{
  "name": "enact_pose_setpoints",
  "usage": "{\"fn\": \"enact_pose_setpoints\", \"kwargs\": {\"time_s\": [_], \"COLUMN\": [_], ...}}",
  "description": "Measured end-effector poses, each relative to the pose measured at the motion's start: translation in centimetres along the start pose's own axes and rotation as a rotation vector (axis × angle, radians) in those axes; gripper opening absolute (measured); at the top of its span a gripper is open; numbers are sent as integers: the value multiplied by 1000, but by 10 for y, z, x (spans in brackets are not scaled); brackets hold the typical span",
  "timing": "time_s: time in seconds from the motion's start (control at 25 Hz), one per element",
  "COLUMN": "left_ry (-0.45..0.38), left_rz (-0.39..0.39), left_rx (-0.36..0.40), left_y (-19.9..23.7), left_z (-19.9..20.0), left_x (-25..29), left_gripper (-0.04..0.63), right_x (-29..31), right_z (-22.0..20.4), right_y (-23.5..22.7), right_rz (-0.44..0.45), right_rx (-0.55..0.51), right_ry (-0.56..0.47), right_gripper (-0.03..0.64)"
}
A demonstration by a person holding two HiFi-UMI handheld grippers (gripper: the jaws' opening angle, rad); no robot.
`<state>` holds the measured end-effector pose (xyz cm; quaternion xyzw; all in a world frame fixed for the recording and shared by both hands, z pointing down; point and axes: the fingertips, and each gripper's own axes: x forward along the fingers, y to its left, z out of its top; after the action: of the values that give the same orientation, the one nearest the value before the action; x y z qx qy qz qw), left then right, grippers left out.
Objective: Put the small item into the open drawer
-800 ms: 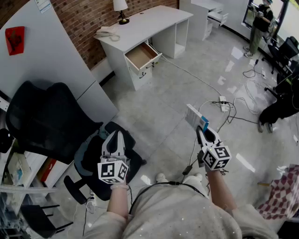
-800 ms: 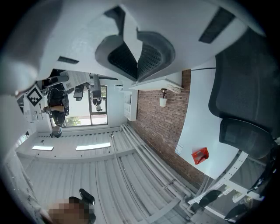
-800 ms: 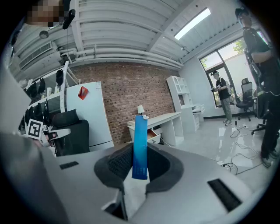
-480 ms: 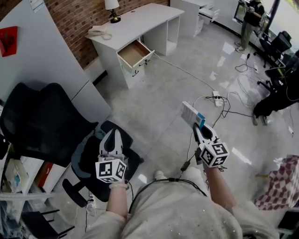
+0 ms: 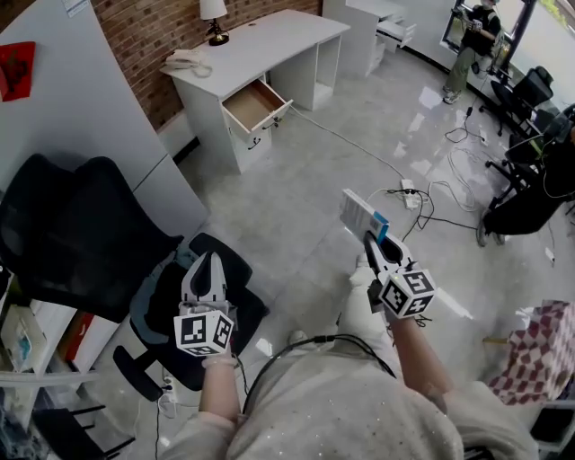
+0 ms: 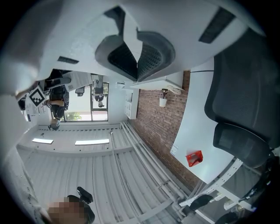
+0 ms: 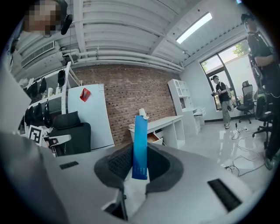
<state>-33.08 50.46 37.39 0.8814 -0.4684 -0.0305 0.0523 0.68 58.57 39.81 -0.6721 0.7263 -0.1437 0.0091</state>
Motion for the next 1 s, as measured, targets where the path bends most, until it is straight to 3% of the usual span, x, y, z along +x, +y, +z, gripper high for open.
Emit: {"fn": "enact_pose_setpoints", "kwargs": {"time_s": [0.64, 0.84, 1.0], "left_ry": [70, 91, 59], "left_rz": [55, 44, 80], "left_rx": [13, 14, -3], "left_y": [28, 25, 31], "left_z": [-15, -25, -12], "left_x": [70, 121, 172], "left_gripper": [6, 6, 6], "right_x": [116, 156, 197], "right_z": [16, 18, 28], "right_y": [-35, -55, -81], "right_rz": [74, 99, 119], "right_rx": [42, 54, 60], "right_ry": [7, 23, 49], "right_gripper": [77, 77, 77]}}
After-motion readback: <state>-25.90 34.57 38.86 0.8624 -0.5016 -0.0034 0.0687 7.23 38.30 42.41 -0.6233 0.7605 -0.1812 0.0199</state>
